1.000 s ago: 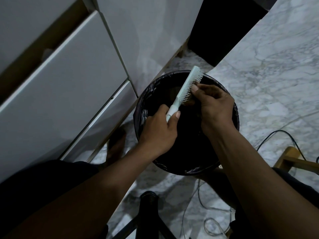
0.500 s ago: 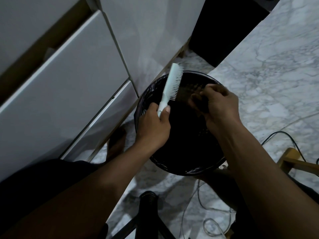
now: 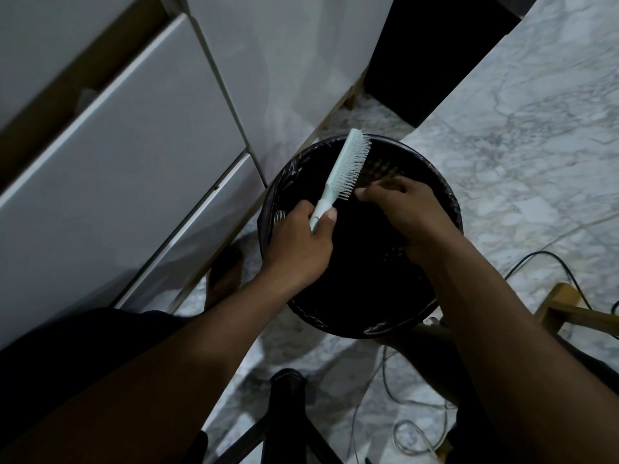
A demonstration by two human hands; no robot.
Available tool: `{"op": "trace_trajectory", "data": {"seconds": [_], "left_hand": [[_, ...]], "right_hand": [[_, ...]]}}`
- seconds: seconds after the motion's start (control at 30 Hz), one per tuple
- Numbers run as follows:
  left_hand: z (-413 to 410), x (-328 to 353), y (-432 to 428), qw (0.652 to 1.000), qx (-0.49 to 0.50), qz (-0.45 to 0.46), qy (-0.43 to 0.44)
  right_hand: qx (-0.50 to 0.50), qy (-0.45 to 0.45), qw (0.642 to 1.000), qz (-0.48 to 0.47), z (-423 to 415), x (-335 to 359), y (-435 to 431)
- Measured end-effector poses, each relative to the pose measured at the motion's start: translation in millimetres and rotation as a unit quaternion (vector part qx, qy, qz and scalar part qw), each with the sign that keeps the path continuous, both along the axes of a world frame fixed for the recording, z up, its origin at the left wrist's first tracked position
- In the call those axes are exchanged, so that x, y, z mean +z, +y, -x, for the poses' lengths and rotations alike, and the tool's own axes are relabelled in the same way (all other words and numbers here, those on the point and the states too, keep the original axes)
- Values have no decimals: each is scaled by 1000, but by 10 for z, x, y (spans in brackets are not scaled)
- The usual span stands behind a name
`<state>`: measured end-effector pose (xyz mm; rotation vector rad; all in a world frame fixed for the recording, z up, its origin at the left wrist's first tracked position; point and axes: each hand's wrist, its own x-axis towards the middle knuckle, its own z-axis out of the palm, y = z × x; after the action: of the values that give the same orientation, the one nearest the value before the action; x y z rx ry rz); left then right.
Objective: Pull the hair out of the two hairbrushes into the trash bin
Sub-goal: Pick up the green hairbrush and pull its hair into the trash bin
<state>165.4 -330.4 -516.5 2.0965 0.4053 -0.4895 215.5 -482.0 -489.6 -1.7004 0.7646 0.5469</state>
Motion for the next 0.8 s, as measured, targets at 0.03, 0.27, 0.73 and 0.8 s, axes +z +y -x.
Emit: {"op": "trace_trajectory", "data": {"seconds": [0.03, 0.27, 0.73, 0.8], "left_hand": [[-2, -1, 2, 1000, -2, 2, 4], [-16, 1, -8, 1000, -14, 11, 18], [26, 57, -81, 955, 23, 265, 132], [14, 71, -76, 950, 31, 278, 135]], "right_hand": [[-1, 5, 1000, -1, -2, 4, -3], [-13, -8, 999, 28, -31, -68, -29], [-132, -106, 985, -22, 48, -218, 94], [-138, -130, 982, -2, 52, -250, 104]]}}
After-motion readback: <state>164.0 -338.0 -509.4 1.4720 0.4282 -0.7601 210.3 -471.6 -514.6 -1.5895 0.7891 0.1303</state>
